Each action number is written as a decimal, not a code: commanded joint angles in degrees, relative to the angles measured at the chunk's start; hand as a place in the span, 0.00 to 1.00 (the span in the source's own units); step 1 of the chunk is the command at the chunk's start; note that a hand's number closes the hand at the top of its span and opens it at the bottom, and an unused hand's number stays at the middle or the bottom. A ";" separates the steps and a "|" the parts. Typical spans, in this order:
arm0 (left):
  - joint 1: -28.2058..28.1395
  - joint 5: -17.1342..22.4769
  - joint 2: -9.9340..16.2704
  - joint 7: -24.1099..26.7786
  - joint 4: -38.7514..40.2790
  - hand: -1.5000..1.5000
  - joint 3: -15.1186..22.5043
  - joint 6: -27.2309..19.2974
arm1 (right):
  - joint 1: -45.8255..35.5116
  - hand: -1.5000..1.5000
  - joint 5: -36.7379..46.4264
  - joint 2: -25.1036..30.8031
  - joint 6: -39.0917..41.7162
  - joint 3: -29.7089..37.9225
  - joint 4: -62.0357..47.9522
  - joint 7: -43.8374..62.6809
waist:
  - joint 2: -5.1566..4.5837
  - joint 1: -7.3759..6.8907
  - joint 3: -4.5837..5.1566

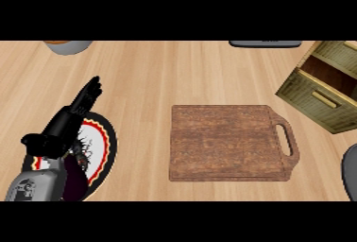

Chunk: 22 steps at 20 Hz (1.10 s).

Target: Pick the lemon from the cutting board and place it in the basket

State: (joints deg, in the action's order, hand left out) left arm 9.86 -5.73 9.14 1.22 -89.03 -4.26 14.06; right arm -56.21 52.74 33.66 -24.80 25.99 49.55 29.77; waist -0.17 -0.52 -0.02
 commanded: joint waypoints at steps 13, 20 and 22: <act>-0.47 0.35 0.38 -0.40 -0.94 0.50 -0.45 0.91 | -1.48 0.00 -8.93 4.29 -10.08 3.19 -10.30 -14.20 | 0.04 -0.10 0.01; 0.34 0.01 0.22 -1.72 -1.52 0.50 -0.66 0.16 | -5.63 0.00 -16.45 7.90 -9.08 7.70 -11.48 -19.08 | -0.04 -0.15 -0.01; -4.24 0.15 -0.78 -0.12 -4.52 0.50 0.96 1.00 | -4.12 0.00 -17.43 6.70 -11.90 8.71 -10.33 -17.45 | 0.14 -0.17 0.01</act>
State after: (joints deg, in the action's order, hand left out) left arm 8.96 -5.25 9.10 -0.54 -91.98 -4.35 14.77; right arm -60.48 38.41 40.09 -35.25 32.62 38.11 12.29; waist -0.16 -0.78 -0.02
